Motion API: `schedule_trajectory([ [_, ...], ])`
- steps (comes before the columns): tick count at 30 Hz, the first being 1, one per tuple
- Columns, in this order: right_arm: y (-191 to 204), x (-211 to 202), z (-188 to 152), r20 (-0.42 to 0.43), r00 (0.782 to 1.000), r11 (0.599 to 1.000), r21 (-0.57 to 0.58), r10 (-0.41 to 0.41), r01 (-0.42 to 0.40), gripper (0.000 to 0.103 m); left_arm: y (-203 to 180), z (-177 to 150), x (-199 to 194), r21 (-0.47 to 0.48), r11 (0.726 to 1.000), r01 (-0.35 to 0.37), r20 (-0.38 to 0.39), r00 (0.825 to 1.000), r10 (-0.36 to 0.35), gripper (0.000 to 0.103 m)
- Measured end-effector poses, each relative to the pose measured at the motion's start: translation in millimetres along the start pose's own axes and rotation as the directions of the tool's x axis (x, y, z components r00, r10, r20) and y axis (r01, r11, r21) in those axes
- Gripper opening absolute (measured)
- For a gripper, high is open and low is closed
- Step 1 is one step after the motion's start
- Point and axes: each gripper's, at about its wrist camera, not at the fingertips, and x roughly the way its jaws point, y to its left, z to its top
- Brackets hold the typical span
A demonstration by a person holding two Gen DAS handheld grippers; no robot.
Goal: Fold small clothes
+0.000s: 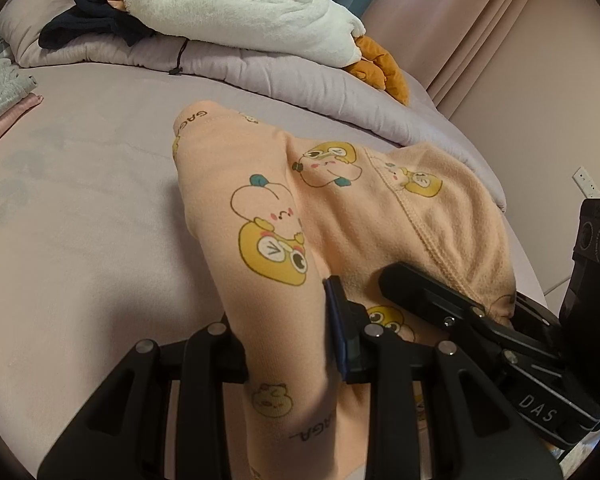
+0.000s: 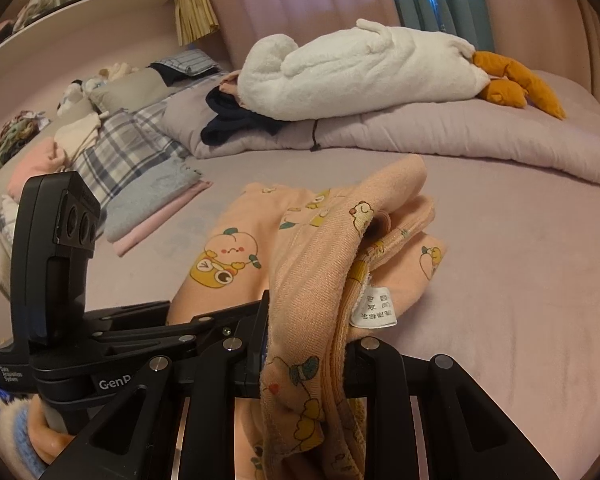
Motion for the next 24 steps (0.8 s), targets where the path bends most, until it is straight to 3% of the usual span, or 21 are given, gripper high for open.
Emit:
schedule_trajectory([
  [24, -8, 24, 1, -0.052, 0.999, 0.999, 0.029, 0.015, -0.014, 0.025, 11, 4, 15, -0.019, 0.999, -0.030, -0.036, 0.999, 0.030, 0.029],
])
